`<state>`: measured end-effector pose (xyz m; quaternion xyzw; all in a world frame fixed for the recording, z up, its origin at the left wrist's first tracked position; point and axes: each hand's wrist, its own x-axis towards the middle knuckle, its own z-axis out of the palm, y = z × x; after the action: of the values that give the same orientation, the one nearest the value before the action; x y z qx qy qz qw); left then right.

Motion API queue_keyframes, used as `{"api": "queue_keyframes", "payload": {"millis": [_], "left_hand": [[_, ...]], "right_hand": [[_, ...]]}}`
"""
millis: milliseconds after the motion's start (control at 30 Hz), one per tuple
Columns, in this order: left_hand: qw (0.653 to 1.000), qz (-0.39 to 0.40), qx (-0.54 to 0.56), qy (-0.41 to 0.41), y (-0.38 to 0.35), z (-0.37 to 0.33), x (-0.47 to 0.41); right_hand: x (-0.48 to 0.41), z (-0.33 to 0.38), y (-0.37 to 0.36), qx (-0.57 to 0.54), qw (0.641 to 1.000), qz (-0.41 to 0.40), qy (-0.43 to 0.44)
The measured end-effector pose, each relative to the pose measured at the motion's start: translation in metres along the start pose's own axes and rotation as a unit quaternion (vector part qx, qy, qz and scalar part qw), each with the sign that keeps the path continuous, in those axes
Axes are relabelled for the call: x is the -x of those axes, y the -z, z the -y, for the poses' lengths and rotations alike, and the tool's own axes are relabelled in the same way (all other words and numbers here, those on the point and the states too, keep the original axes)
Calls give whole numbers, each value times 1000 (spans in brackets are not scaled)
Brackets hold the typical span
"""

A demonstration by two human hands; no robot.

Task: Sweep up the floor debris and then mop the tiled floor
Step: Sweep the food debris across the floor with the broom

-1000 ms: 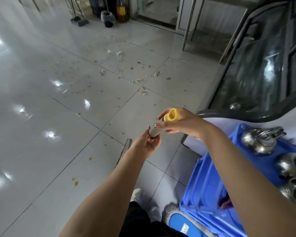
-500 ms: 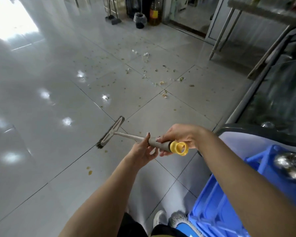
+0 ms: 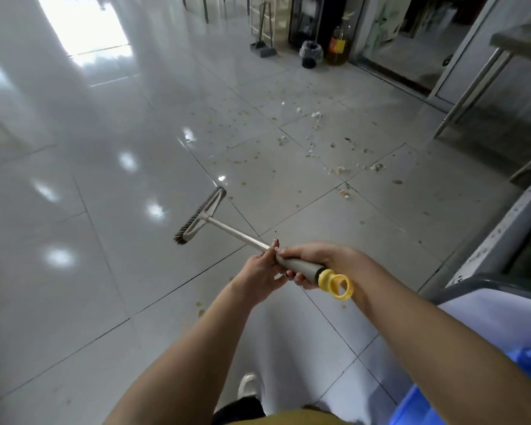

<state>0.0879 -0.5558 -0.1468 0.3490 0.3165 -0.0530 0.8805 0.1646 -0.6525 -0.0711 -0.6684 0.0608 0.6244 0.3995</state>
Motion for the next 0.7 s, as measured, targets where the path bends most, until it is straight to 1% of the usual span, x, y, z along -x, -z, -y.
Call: {"api": "queue_keyframes", "payload": {"millis": [167,233,400,500,700], "left_hand": [[999,-21,32,12,30,-23,-6],[999,-34,28,17,36,-31,-12],[999,-38,6,15,37,-60,-37],[999,-45,-2,24,38,-81,-62],[998,-41,-5,49,35,-146,-127]], "right_hand": [[-22,27,-24,-41,998,47,-9],[-31,38,-27,-38,997,57,-23],[-48,73,-20,-16,996,52,-63],[-66,101,-13,-5,997,42,-61],[-106,175,17,-10,997,53,-53]]}}
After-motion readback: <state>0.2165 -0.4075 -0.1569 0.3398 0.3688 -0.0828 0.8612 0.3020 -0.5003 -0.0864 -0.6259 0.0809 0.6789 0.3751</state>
